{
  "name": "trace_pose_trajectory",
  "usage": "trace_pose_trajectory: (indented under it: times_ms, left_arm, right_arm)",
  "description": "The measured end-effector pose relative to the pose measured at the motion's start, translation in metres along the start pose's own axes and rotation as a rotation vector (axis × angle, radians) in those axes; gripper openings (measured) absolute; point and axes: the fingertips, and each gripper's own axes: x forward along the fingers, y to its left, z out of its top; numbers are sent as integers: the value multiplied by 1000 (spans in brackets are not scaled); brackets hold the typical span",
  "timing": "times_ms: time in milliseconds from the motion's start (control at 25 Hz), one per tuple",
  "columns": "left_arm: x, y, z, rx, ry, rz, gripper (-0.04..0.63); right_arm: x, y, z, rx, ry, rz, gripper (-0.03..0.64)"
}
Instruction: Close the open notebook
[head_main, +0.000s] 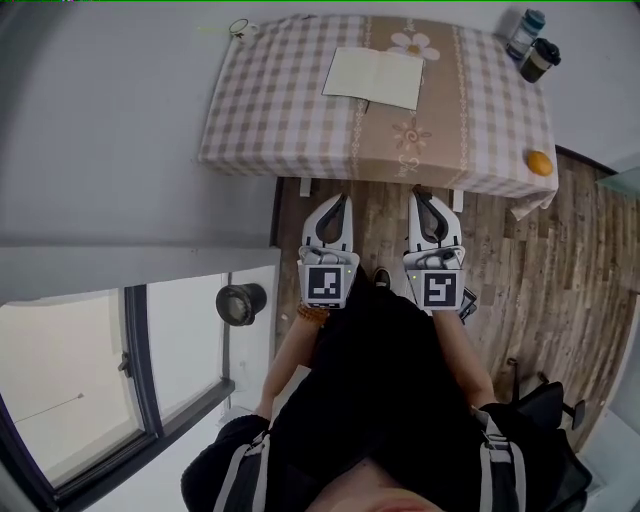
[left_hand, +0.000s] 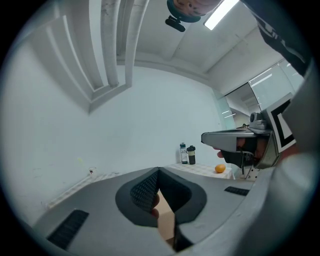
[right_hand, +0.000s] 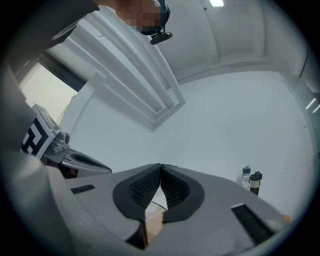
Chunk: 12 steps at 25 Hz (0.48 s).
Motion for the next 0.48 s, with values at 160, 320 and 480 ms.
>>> trace_pose_trajectory:
  times_ms: [160,320,480]
  left_arm:
    - [16,13,-3,-10,-2,16,3]
    - [39,23,-11,-34,2,13,3]
    - [69,36,-15,-33,0,-5,3]
  right_arm:
    - [18,-10,-4,5,0,3,6]
    - [34,-17,-10,-16,5,3,6]
    - [59,-26,-16,-27,12,-4,6]
